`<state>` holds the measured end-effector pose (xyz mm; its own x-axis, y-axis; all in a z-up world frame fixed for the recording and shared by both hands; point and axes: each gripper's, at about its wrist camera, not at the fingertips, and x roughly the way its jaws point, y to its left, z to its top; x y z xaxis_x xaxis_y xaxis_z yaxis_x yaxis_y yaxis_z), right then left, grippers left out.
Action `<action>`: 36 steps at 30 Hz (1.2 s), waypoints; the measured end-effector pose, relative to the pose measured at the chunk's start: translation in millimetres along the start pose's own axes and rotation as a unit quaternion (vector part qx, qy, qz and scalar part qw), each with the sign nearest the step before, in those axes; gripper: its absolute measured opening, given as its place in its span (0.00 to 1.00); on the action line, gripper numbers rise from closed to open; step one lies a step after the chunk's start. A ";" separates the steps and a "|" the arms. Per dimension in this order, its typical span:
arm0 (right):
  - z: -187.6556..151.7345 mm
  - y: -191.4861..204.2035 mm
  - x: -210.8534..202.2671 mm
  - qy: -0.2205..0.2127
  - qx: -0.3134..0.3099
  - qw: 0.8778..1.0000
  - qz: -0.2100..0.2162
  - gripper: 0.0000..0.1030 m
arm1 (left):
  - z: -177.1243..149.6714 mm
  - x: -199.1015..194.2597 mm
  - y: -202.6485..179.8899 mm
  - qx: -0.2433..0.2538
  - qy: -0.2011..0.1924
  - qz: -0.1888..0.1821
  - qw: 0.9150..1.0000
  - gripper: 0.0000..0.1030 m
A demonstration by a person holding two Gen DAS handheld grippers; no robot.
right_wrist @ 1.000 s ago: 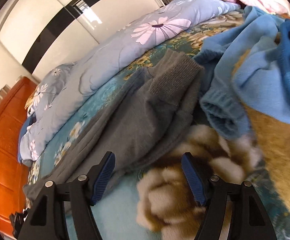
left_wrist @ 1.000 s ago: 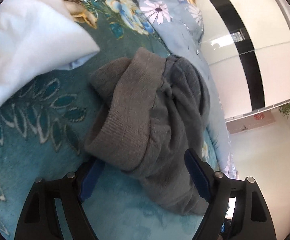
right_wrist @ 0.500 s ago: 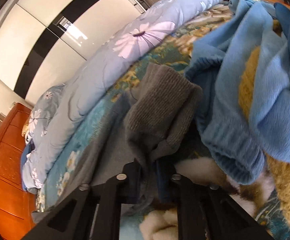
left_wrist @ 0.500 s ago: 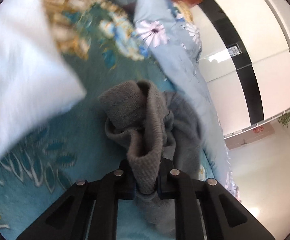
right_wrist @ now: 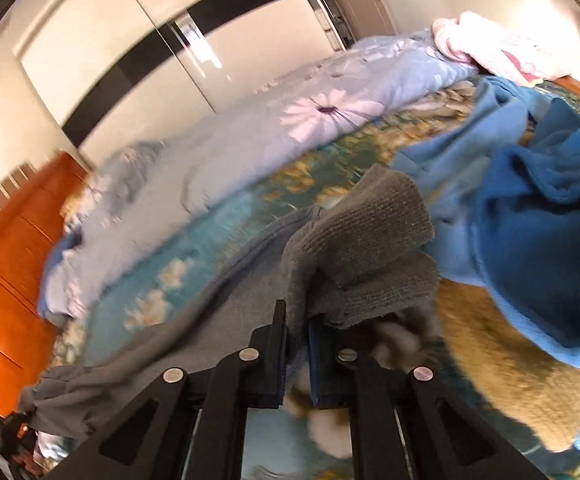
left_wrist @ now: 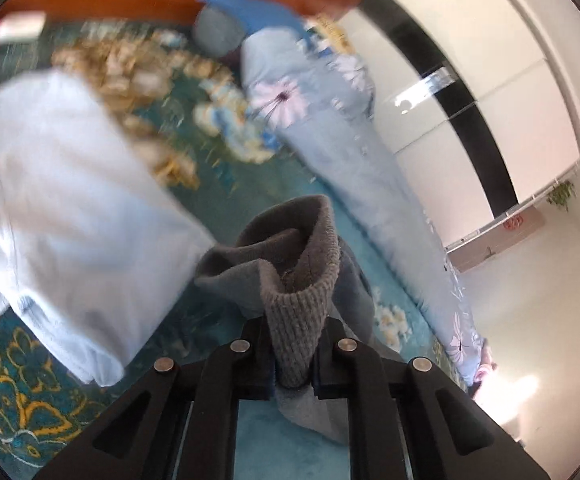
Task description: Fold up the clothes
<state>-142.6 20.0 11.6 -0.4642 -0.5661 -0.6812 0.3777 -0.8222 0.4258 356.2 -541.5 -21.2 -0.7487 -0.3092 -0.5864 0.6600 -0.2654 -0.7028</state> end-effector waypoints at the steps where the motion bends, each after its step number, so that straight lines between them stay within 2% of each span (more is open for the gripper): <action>1: -1.3 -7.8 3.5 0.010 0.012 1.000 -0.001 0.09 | 0.3 4.2 1.9 0.006 0.005 0.004 1.000 0.12; 7: -6.5 -22.8 31.2 0.038 0.025 0.999 -0.030 0.09 | 0.1 8.1 3.5 0.005 0.026 0.011 1.000 0.15; 9: -10.5 -20.4 32.0 0.042 0.013 0.998 -0.033 0.11 | 0.6 5.3 0.8 0.019 0.037 0.024 0.999 0.24; 11: -13.6 -19.3 28.4 0.042 0.001 0.998 -0.037 0.13 | 0.9 -2.0 -1.9 0.040 0.044 0.046 0.997 0.45; 13: -16.9 -19.9 20.4 0.041 -0.006 0.999 -0.034 0.20 | 1.4 -12.4 -6.3 0.070 0.037 0.068 0.995 0.50; 15: -21.9 -14.2 5.7 0.032 -0.032 0.998 -0.048 0.25 | 1.8 -23.7 -13.8 0.101 0.029 0.085 0.991 0.52; 17: -26.9 -8.5 -9.0 0.024 -0.057 0.996 -0.063 0.38 | 2.0 -35.5 -24.2 0.135 0.020 0.100 0.986 0.56; 18: -28.3 -4.9 -16.3 0.016 -0.071 0.995 -0.070 0.52 | 2.5 -37.0 -32.6 0.158 0.019 0.106 0.982 0.56; 19: -29.8 -1.2 -23.7 0.007 -0.084 0.993 -0.078 0.54 | 2.9 -38.4 -41.0 0.180 0.018 0.112 0.977 0.57; 21: -32.7 6.1 -38.3 -0.009 -0.111 0.989 -0.092 0.54 | 2.6 -27.8 -59.7 0.228 0.031 0.099 0.968 0.59; 24: -27.4 30.4 -35.1 -0.003 -0.135 0.990 -0.045 0.54 | -3.7 0.9 -90.2 0.300 0.070 0.091 0.947 0.60; 26: -25.0 58.9 -20.0 0.014 -0.167 0.986 -0.009 0.54 | -11.9 26.6 -108.2 0.346 0.099 0.079 0.930 0.60; 27: -23.8 73.1 -12.4 0.022 -0.184 0.983 0.010 0.54 | -14.3 37.6 -113.7 0.358 0.112 0.076 0.924 0.60; 30: -24.7 116.1 24.9 0.062 -0.236 0.968 0.049 0.54 | -18.6 69.0 -122.4 0.355 0.153 0.071 0.920 0.60; 33: -33.7 152.0 57.8 0.101 -0.276 0.952 0.085 0.54 | -22.3 88.9 -126.8 0.341 0.181 0.050 0.921 0.60; 36: -44.1 171.7 80.0 0.120 -0.305 0.940 0.092 0.54 | -22.3 106.8 -125.8 0.322 0.191 0.055 0.926 0.60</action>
<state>-79.6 -163.8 4.0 -0.1787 -0.6057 -0.7754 0.8571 -0.4829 0.1796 191.9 -520.8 -4.4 -0.5608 -0.0542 -0.8262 0.5411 -0.7792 -0.3162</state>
